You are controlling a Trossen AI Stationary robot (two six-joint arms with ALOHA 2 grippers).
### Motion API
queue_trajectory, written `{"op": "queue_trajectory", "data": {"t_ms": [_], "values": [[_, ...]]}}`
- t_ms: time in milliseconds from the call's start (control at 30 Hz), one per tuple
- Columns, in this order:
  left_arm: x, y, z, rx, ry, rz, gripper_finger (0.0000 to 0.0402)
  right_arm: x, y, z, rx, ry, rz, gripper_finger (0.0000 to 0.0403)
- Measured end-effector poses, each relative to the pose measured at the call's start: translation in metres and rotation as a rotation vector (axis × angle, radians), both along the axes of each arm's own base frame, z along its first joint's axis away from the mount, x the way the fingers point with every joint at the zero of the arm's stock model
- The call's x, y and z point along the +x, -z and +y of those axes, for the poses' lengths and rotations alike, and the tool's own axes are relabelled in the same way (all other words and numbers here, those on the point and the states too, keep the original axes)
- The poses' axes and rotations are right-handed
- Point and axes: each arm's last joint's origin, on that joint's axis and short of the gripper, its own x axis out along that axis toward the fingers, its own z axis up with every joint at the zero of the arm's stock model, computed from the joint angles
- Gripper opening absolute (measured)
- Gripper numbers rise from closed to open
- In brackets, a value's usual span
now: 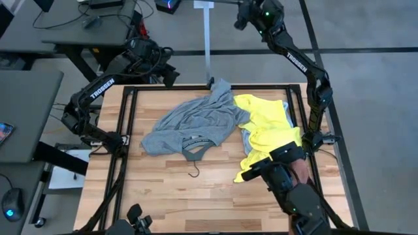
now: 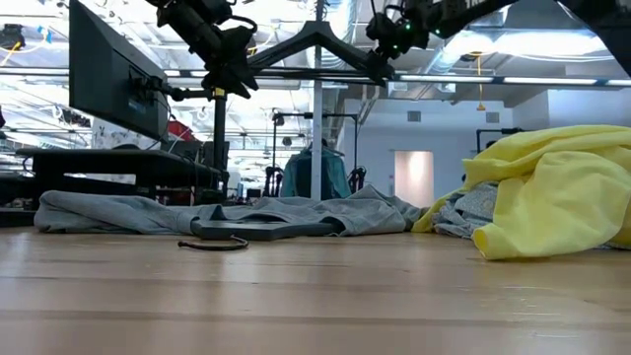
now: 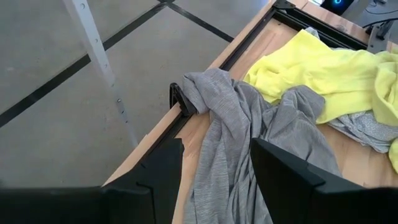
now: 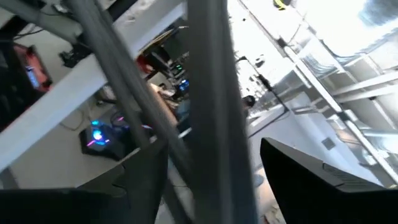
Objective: Hang clothes
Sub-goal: Remove the black hanger from clothes rack
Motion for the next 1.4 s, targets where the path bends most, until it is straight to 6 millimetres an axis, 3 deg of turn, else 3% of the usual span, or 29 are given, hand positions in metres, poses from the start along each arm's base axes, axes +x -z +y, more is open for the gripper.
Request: {"op": "queue_trajectory", "data": {"t_ms": [300, 467, 667, 800, 900, 1067, 1233, 1400], "values": [[0.0, 0.0, 0.0, 0.001, 0.0, 0.0, 0.0173, -0.004, 0.0, -0.004, -0.004, 0.013, 0.0, 0.0084], [0.0, 0.0, 0.0, 0.001, 0.0, 0.0, 0.0173, -0.004, -0.001, -0.004, -0.012, 0.014, -0.006, 0.0054], [0.0, 0.001, 0.0, -0.005, 0.001, 0.004, 0.0173, -0.002, -0.005, 0.003, -0.009, -0.002, -0.021, 0.0073], [0.0, 0.001, 0.0, -0.015, -0.008, -0.001, 0.0173, -0.012, -0.023, 0.019, 0.068, -0.043, -0.197, 0.0105], [0.0, 0.001, 0.0, -0.019, -0.011, -0.004, 0.0173, -0.034, -0.038, 0.028, 0.187, -0.061, -0.387, 0.0133], [0.0, 0.001, 0.0, -0.017, -0.008, -0.001, 0.0173, -0.087, -0.047, 0.021, 0.411, -0.13, -0.634, 0.0171], [0.0, 0.001, -0.001, -0.009, 0.003, 0.01, 0.0173, -0.128, -0.029, 0.004, 0.761, -0.29, -0.76, 0.0196], [-0.001, 0.002, -0.001, -0.004, 0.014, 0.022, 0.0173, -0.13, 0.011, -0.008, 0.917, -0.353, -0.697, 0.0205]]}}
